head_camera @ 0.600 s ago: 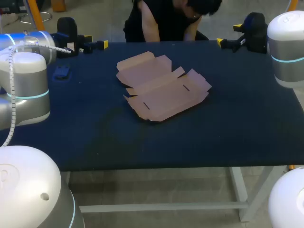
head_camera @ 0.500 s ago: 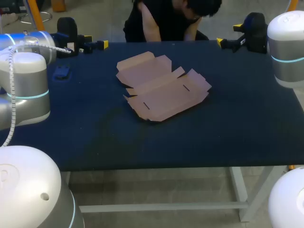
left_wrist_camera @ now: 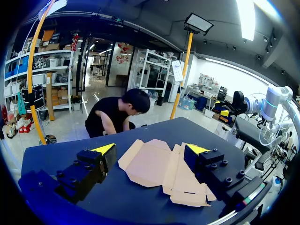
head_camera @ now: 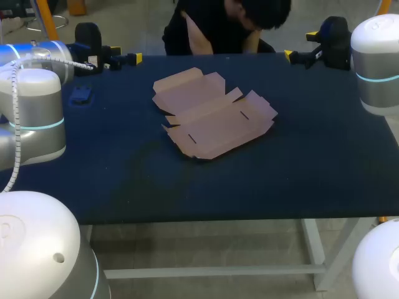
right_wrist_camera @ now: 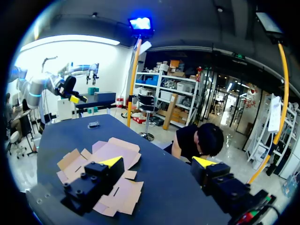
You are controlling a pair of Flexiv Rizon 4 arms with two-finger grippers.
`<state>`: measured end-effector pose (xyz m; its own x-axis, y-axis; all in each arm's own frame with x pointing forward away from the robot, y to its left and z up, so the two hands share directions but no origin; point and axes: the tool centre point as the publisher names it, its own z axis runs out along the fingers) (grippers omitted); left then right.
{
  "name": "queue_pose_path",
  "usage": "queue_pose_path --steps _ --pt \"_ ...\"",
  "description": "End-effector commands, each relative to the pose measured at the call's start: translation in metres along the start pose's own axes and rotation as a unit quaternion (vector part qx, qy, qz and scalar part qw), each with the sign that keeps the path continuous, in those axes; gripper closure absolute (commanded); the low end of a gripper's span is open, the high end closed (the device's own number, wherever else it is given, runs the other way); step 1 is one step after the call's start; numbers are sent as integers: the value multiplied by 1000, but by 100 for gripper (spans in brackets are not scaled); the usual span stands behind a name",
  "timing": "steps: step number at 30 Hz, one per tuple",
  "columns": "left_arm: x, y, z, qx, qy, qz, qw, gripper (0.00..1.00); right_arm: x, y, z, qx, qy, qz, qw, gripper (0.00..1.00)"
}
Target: Assemble the packaging by folding the flat box into shape, placing the metal phone stand inside, and closing the box properly
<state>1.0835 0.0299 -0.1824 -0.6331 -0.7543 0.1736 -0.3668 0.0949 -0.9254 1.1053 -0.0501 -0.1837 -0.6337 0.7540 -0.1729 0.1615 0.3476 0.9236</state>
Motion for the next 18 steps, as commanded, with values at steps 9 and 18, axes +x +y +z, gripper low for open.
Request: queue_pose_path --steps 9,18 --pt "9 -5 7 -35 14 -10 999 0 -15 -3 2 22 25 58 998 0" --pt "20 -10 -1 -155 82 -135 975 0 -25 -13 -11 146 63 154 975 0"
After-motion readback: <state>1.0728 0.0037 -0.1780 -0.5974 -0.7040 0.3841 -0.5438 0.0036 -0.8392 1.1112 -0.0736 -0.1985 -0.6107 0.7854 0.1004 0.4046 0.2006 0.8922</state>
